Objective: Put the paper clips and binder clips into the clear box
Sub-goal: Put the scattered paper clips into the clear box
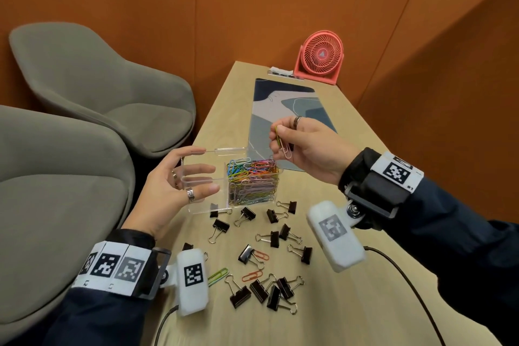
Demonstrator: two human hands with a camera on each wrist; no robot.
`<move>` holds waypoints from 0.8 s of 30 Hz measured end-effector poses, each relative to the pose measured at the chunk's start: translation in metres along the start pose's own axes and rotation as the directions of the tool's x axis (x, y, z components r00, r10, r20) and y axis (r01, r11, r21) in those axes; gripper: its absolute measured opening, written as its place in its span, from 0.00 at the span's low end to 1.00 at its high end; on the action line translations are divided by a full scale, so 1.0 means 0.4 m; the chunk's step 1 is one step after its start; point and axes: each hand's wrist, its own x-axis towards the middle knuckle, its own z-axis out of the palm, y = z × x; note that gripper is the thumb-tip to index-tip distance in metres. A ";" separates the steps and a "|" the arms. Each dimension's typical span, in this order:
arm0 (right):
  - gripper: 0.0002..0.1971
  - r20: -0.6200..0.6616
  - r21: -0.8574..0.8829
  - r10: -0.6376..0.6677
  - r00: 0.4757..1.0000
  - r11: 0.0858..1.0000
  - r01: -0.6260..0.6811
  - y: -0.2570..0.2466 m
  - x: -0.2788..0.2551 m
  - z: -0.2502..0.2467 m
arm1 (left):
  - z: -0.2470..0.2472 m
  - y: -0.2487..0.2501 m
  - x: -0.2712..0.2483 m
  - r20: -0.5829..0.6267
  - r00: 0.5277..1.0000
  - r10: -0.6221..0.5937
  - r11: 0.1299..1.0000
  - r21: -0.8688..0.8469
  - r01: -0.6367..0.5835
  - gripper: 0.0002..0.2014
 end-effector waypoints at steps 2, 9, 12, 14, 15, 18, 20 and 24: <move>0.09 -0.020 0.007 -0.027 0.999 1.000 0.027 0.003 0.000 -0.001 | 0.001 -0.001 0.000 -0.001 1.000 0.001 1.000 -0.003 -0.001 0.41; 0.09 -0.085 -0.198 -0.098 0.992 0.977 0.079 0.012 -0.002 0.003 | 0.003 0.000 0.000 0.001 1.000 -0.004 1.000 0.006 0.004 0.41; 0.09 -0.119 -0.394 -0.186 0.975 0.910 0.126 0.017 0.005 0.005 | 0.002 0.000 -0.001 -0.001 1.000 -0.007 1.000 0.006 0.007 0.40; 0.09 -0.122 -0.403 -0.213 0.969 0.903 0.148 0.018 0.009 0.014 | 0.002 0.000 -0.001 0.001 1.000 -0.009 1.000 0.009 0.009 0.38; 0.09 -0.114 -0.411 -0.225 0.968 0.898 0.161 0.019 0.011 0.022 | 0.002 0.000 0.000 0.002 1.000 -0.009 1.000 0.010 0.009 0.38; 0.09 -0.030 -0.463 -0.272 0.962 0.856 0.228 0.021 0.022 0.051 | 0.004 0.000 0.001 0.004 1.000 -0.012 1.000 0.006 0.012 0.37; 0.07 0.043 -0.540 -0.298 0.954 0.796 0.273 0.023 0.029 0.070 | 0.004 -0.001 0.002 0.007 1.000 -0.012 1.000 0.006 0.012 0.37; 0.05 0.133 -0.617 -0.302 0.944 0.720 0.317 0.033 0.037 0.078 | 0.001 -0.003 0.002 0.008 1.000 -0.009 1.000 0.004 0.009 0.37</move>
